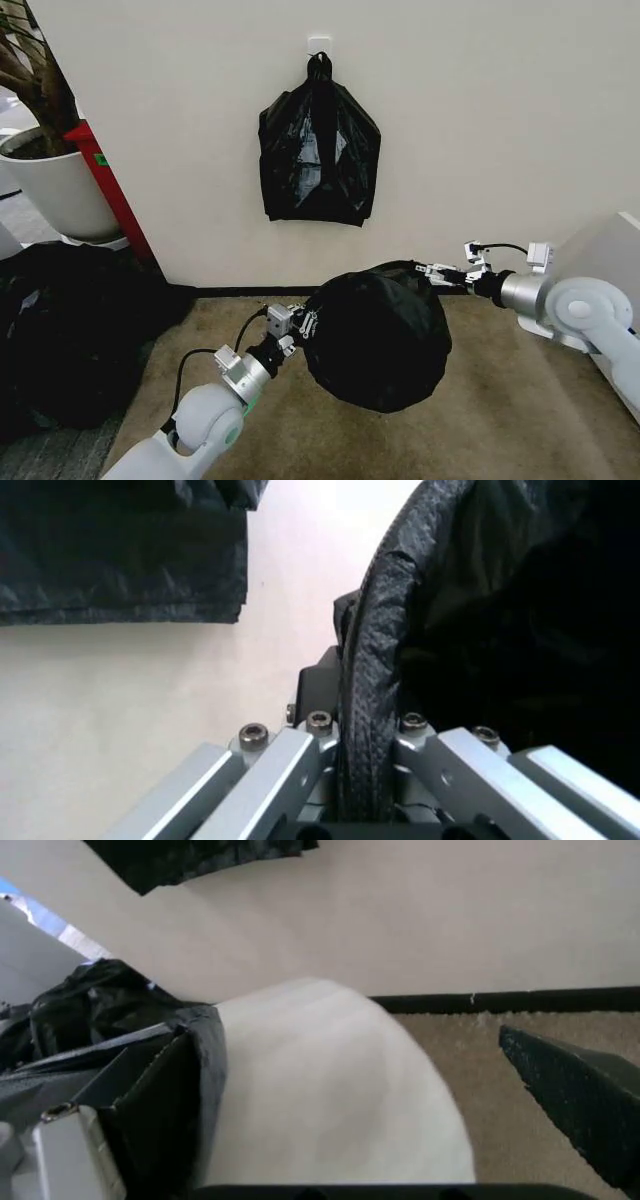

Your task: Place the garbage bag over the trash bin.

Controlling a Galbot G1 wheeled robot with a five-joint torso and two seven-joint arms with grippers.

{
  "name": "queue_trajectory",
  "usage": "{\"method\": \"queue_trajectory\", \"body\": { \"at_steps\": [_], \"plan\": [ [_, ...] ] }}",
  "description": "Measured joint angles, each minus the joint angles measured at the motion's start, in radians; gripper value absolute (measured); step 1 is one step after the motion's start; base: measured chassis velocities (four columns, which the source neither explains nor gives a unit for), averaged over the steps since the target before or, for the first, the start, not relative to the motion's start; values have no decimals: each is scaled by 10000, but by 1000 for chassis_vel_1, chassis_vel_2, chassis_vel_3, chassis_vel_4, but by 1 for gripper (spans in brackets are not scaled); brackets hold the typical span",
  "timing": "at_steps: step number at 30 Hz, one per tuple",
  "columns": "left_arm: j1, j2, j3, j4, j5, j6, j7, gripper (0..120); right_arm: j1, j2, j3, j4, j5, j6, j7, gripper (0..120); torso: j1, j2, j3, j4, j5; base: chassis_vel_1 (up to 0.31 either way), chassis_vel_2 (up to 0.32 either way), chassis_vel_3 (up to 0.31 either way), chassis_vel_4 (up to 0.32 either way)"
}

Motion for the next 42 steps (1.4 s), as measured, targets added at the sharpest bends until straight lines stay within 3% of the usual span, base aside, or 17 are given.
{"method": "queue_trajectory", "body": {
  "at_steps": [11,16,18,21,22,27,35,42],
  "plan": [
    [-180,-222,-14,417,-823,414,-329,1,-644,-206,677,836,90,245,131,100,0,0,0,0,1,0,0,0,0],
    [-165,-389,9,623,-1716,935,-1357,1,-1114,84,1185,1149,-611,838,21,100,0,0,0,1,-3,0,0,0,0],
    [-174,-500,13,626,-2400,1180,-2123,1,-1522,338,1528,1255,-674,1002,-221,100,0,0,0,4,0,0,0,0,0],
    [-366,-641,-38,529,-4165,1567,-4240,1,-3073,827,2353,1307,-1164,1464,-1290,100,0,0,0,1,4,0,0,0,0],
    [-366,-641,-38,529,-4165,1567,-4240,1,-3073,827,2353,1307,-1164,1464,-1290,100,0,0,0,1,4,0,0,0,0],
    [-575,-843,-234,248,-6806,1764,-5862,1,-4959,1512,3033,1250,-2258,2452,-2682,100,0,0,-1,-3,0,0,0,0,0],
    [-768,-1344,-375,126,-9063,1654,-6728,1,-6101,2761,2625,1574,-1894,2731,-3114,100,0,0,-1,-1,1,0,0,0,0],
    [-797,-1514,-362,142,-9863,1610,-7034,1,-6138,4129,1918,2256,-1094,2509,-1598,100,0,0,-1,1,0,0,0,0,0]
  ]
}}
